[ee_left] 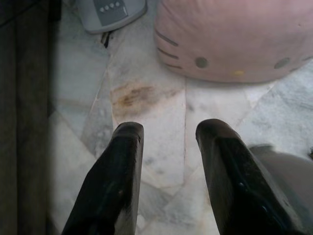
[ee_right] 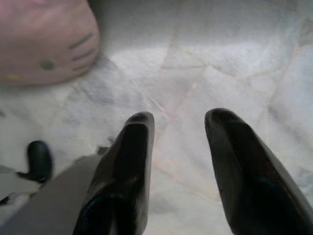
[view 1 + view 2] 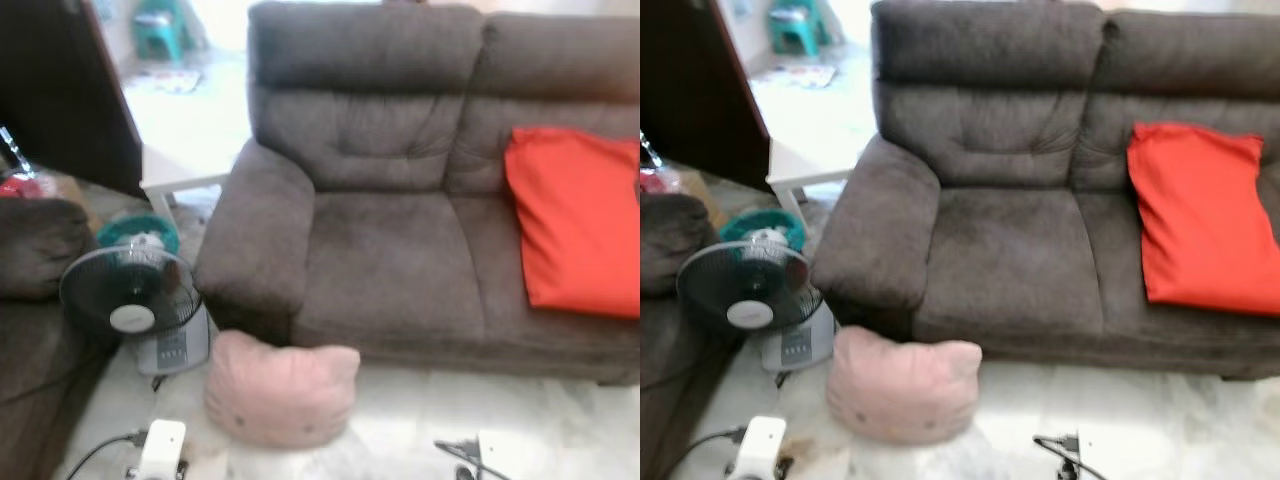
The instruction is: Move the pillow to the sofa from floor
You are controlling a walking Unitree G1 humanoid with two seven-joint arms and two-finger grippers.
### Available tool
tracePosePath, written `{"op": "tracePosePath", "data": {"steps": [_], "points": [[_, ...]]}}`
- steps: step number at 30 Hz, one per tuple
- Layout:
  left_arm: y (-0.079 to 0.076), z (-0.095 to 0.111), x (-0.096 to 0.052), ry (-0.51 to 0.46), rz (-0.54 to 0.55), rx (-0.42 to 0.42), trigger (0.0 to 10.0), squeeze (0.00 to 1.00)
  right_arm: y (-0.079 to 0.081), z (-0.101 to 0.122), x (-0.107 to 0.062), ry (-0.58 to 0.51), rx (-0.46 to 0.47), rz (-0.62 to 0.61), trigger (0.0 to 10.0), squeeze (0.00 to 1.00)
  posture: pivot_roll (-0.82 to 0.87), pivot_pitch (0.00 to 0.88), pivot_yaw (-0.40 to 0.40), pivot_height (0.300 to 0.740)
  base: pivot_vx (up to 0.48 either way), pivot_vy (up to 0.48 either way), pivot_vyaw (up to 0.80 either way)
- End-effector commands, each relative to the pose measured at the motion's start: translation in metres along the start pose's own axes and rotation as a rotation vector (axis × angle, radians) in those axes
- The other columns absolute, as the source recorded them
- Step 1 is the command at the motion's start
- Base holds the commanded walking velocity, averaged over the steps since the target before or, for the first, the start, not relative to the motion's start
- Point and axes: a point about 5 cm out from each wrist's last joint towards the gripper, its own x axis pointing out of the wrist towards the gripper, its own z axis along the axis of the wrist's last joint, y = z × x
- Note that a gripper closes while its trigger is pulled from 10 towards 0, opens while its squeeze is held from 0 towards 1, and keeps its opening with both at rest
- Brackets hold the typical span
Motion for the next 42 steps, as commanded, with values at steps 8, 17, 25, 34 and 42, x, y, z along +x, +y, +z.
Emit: {"op": "tracePosePath", "data": {"steps": [8, 17, 25, 34, 42], "points": [[0.006, -0.008, -0.002, 0.026, 0.011, 0.032, 10.0, 0.0, 0.009, 0.003, 0.001, -0.009, -0.001, 0.026, 10.0, 0.0, 0.13, 0.045, -0.013, 0.74, 0.0, 0.444, 0.0], [0.002, -0.002, 0.0, 0.007, -0.006, 0.011, 10.0, 0.0, 0.01, 0.003, 0.001, -0.01, 0.0, 0.033, 10.0, 0.0, 0.13, 0.053, -0.011, 0.74, 0.0, 0.121, 0.0], [0.0, 0.001, 0.0, -0.005, -0.018, -0.005, 10.0, 0.0, 0.011, 0.003, 0.002, -0.008, -0.001, 0.038, 10.0, 0.0, 0.14, 0.059, -0.013, 0.74, 0.0, 0.0, 0.0], [-0.001, 0.001, 0.0, -0.007, -0.023, -0.021, 10.0, 0.0, 0.015, 0.005, 0.002, -0.006, -0.031, 0.059, 10.0, 0.0, 0.14, 0.063, -0.016, 0.74, 0.0, 0.0, 0.0], [-0.001, 0.002, 0.0, -0.008, -0.027, -0.029, 10.0, 0.0, 0.016, 0.006, 0.002, -0.009, -0.033, 0.065, 10.0, 0.0, 0.14, 0.068, -0.022, 0.74, 0.192, 0.0, 0.0]]}}
